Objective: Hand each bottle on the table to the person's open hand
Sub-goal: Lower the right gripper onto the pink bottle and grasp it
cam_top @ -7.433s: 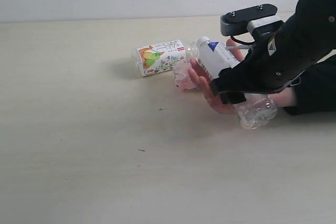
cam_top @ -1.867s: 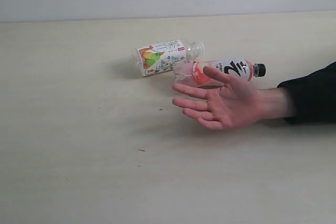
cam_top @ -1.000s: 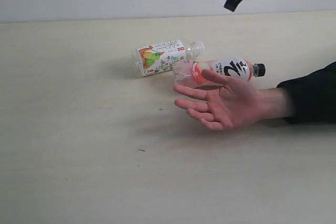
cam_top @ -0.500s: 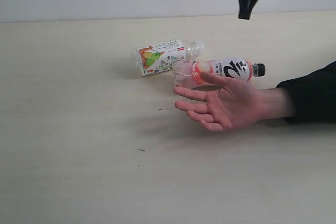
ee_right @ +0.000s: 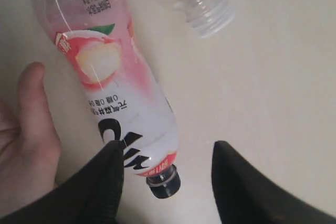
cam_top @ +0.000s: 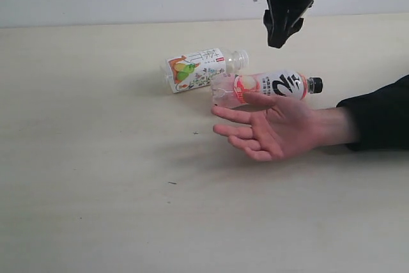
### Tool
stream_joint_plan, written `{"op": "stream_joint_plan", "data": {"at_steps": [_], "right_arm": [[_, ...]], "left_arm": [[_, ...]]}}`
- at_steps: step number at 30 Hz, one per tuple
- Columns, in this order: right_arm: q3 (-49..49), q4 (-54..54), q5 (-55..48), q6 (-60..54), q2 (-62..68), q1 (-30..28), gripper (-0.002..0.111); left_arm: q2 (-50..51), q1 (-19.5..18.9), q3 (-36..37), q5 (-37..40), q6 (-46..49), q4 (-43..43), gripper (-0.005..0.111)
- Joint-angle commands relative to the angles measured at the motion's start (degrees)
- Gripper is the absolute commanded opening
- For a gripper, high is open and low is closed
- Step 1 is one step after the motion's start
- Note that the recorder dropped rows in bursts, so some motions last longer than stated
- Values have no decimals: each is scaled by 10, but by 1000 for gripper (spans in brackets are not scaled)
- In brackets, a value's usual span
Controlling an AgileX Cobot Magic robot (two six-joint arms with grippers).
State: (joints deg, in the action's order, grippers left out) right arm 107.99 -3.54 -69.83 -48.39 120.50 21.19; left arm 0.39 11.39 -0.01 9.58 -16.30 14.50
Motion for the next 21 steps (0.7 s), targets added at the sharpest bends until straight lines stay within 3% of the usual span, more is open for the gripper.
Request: {"op": "stream_joint_plan", "data": {"at_steps": [1,5,11,21], "right_arm": [[3,10,-1,-7,14,0,56],[-4,10,-1,-14,16,0,60],[-88,-42,42,-27,15,-2,61],[-89,-59,84,-111,50,1,61]], "left_arm": [[-4,0,0,-2,-4,0,0],[-4,0,0,-2,-4,0,0],[-4,0,0,-2,-4,0,0],[-4,0,0,-2,-4,0,0]]}}
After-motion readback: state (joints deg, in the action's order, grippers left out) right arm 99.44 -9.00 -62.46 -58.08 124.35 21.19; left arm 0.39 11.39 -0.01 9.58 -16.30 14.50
